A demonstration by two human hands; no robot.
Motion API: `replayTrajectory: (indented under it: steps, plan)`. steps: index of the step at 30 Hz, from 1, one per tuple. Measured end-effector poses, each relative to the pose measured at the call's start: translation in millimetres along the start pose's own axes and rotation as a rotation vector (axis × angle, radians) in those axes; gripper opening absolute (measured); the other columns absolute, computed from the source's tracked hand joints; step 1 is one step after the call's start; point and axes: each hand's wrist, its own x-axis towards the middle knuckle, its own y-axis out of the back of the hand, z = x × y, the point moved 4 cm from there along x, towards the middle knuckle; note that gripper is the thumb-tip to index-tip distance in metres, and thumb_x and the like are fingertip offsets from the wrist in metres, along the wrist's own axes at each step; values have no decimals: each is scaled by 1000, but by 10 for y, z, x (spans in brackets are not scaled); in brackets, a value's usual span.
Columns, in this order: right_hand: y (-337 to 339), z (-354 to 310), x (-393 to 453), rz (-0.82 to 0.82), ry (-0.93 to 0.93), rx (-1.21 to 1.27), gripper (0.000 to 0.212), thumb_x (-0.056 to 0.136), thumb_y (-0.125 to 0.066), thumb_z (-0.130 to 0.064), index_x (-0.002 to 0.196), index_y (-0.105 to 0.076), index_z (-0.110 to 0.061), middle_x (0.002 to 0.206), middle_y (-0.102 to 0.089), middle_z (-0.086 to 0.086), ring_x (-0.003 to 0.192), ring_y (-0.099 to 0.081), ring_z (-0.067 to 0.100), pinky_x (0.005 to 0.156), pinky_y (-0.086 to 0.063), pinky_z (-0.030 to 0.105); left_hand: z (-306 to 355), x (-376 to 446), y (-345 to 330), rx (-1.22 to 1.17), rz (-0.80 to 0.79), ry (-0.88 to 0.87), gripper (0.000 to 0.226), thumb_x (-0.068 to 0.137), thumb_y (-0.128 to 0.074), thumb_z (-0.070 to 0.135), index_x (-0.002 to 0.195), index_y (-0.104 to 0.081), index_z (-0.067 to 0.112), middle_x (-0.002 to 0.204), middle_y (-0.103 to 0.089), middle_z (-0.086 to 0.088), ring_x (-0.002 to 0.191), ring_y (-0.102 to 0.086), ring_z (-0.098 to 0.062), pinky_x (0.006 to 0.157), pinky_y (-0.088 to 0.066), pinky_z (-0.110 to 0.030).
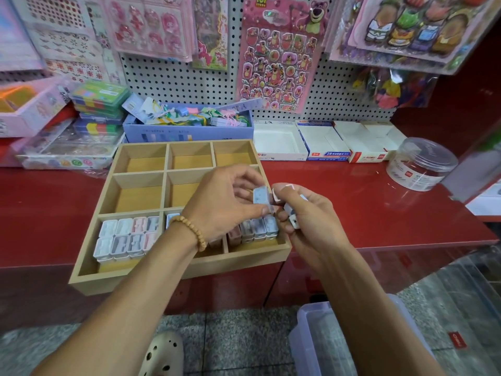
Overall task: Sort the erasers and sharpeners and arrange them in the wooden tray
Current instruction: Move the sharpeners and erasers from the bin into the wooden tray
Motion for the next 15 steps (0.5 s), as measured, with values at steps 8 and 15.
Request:
replayTrajectory:
  steps: [8,15]
  plan:
    - [163,-1,-27,11,-5,-49,11,94,-65,-12,86,-68,-5,66,-53,4,52,-37,9,38,-26,18,-131,5,132,502,2,33,31,63,-90,27,88,-71,25,72,-59,18,68,-56,-4,70,-51,-27]
    - [300,22,-29,88,-5,-117,6,90,-67,-4,84,-69,-6,60,-64,-2,50,-38,10,37,-26,19,-221,99,65,526,6,46,31,64,-89,27,88,-70,25,84,-58,17,78,-52,-4,69,-43,-23]
